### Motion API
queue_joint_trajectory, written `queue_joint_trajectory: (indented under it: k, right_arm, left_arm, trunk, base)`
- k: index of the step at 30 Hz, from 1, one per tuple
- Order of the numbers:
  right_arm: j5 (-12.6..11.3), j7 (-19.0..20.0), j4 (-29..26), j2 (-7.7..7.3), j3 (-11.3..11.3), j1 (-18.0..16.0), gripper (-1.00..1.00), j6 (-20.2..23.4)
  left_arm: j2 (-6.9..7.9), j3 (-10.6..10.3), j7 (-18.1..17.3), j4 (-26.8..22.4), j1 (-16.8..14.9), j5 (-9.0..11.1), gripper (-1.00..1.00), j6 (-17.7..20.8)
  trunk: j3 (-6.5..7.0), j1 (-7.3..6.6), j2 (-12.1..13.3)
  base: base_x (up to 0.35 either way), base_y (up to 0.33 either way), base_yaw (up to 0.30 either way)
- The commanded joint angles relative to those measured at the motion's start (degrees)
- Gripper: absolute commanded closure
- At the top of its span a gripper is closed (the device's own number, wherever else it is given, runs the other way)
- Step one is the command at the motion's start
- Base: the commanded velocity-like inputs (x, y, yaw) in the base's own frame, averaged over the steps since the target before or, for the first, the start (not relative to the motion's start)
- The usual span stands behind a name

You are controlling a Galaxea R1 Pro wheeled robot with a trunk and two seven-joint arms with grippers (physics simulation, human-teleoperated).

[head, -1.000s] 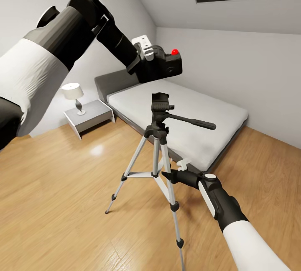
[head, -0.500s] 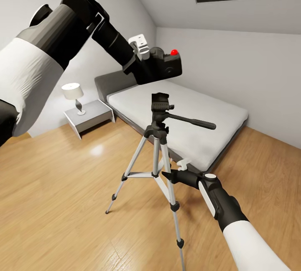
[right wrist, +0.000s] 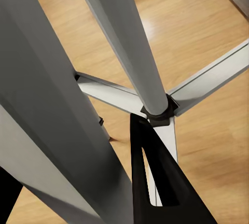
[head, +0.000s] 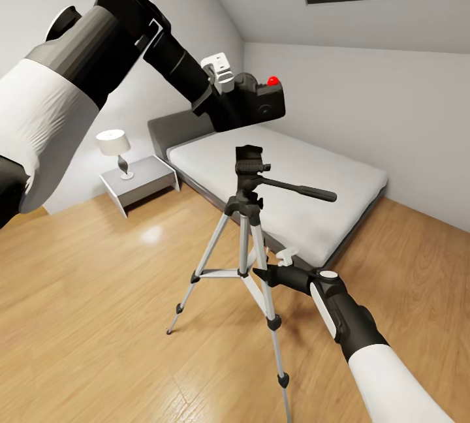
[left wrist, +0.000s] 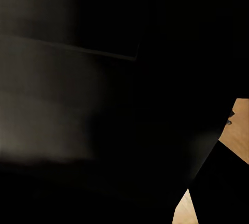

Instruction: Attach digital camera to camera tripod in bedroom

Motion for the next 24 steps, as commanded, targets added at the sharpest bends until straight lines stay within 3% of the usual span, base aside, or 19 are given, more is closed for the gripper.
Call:
queue_joint_trajectory:
  k: [1, 5, 7, 11, 15, 18, 23, 24]
  right_arm:
    - [1.8, 0.1, 0.1, 0.01, -0.1, 0.0, 1.00, 0.0]
    - [1.8, 0.1, 0.1, 0.01, -0.1, 0.0, 1.00, 0.0]
    - [1.9, -0.1, 0.1, 0.01, -0.1, 0.0, 1.00, 0.0]
    - [1.9, -0.4, 0.1, 0.01, -0.1, 0.0, 1.00, 0.0]
    - [1.9, -0.6, 0.1, 0.01, -0.1, 0.0, 1.00, 0.0]
    - [1.9, -0.6, 0.1, 0.01, 0.0, 0.0, 1.00, 0.0]
    - [1.9, -0.7, 0.2, 0.07, 0.0, 0.0, 1.00, 0.0]
    - [1.9, -0.7, 0.2, 0.09, 0.0, 0.0, 1.00, 0.0]
  left_arm:
    - [0.05, -0.1, -0.4, -0.1, -0.1, -0.3, 1.00, 0.6]
    - [0.12, -2.7, -0.5, -0.1, -0.1, -0.3, 1.00, 0.9]
    - [0.32, -6.4, -0.9, -0.1, -0.1, -0.3, 1.00, 1.1]
    - [0.79, -8.7, -2.0, -1.4, -0.1, 0.5, 1.00, 1.2]
    - [1.88, -9.3, -2.3, -3.5, -0.1, 2.2, 1.00, 1.7]
    - [3.61, -9.5, -2.4, -6.2, -0.1, 3.2, 1.00, 3.5]
    - [6.10, -9.6, -2.4, -12.0, -0.1, 3.9, 1.00, 7.4]
    - [7.07, -9.6, -2.3, -14.4, -0.1, 4.2, 1.00, 9.7]
  trunk:
    - [-0.12, 0.04, -0.1]
    - [-0.12, 0.04, -0.1]
    - [-0.12, 0.04, -0.1]
    - [-0.12, 0.04, -0.1]
    - [-0.12, 0.04, -0.1]
    - [-0.12, 0.04, -0.1]
    - [-0.12, 0.04, -0.1]
    - [-0.12, 0.04, -0.1]
  base:
    - [0.000, 0.000, 0.000]
    - [0.000, 0.000, 0.000]
    - [0.000, 0.000, 0.000]
    - [0.000, 0.000, 0.000]
    - [0.000, 0.000, 0.000]
    - [0.000, 0.000, 0.000]
    - [0.000, 0.000, 0.000]
    - [0.000, 0.000, 0.000]
